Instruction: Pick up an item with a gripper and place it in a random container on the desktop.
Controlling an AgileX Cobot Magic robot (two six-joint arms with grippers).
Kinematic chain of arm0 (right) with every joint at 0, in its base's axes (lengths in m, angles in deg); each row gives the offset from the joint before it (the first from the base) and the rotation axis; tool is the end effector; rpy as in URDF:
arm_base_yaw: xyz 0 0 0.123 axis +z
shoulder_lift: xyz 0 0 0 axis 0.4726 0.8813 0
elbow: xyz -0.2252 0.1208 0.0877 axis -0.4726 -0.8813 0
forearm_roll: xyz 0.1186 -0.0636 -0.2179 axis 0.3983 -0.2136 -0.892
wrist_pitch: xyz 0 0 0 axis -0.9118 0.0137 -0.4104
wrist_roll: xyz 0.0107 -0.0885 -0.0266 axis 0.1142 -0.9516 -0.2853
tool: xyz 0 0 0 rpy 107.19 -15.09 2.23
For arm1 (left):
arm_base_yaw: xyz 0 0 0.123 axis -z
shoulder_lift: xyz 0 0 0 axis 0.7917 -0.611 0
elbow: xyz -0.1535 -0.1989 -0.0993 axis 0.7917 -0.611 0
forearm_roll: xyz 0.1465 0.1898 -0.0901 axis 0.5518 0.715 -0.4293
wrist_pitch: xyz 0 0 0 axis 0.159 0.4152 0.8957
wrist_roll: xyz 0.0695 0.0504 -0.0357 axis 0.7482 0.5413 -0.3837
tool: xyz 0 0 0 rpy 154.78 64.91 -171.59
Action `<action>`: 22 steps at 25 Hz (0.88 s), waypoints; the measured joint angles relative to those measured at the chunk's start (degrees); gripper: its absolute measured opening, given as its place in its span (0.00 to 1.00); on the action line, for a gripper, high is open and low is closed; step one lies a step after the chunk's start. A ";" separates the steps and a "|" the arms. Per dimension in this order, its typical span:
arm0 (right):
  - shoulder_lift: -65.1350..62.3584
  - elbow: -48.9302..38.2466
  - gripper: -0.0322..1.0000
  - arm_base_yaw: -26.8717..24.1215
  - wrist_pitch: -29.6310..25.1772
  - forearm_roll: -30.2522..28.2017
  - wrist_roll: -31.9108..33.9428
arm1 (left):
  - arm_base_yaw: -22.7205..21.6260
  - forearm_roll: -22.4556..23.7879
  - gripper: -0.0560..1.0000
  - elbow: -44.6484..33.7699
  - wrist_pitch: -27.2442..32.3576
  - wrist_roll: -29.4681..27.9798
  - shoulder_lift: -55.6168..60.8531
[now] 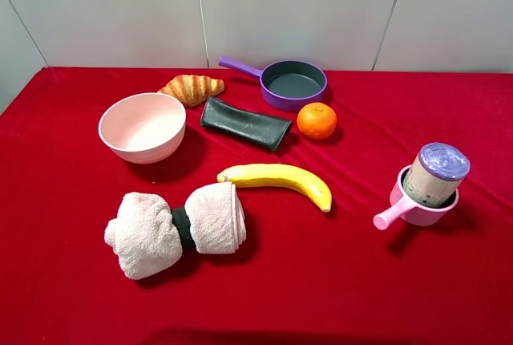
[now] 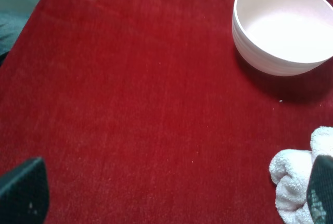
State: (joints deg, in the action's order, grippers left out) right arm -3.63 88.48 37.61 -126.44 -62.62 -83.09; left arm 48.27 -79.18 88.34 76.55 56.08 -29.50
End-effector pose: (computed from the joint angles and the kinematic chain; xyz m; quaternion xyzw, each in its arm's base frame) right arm 0.0247 0.0081 0.2800 -0.0956 0.8922 0.0487 0.4388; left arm 0.0153 0.0060 0.2755 -0.0954 0.8507 0.0101 0.5168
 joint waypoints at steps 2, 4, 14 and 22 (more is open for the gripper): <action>-1.32 -0.13 0.70 0.00 1.11 -0.38 0.00 | 0.00 0.00 1.00 0.00 0.00 0.00 0.00; -2.67 -0.17 0.70 0.00 2.17 -0.61 0.00 | 0.00 0.00 1.00 0.00 0.00 0.00 0.00; -7.34 -2.42 0.70 0.00 7.36 -0.85 0.59 | 0.00 0.00 1.00 0.00 0.00 0.00 0.00; -7.34 -2.42 0.70 0.00 7.36 -2.29 3.16 | 0.00 0.00 1.00 0.00 0.00 0.00 0.00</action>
State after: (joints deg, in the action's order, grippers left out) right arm -10.97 86.06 37.61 -119.08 -64.91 -79.93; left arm 48.27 -79.18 88.34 76.55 56.08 -29.50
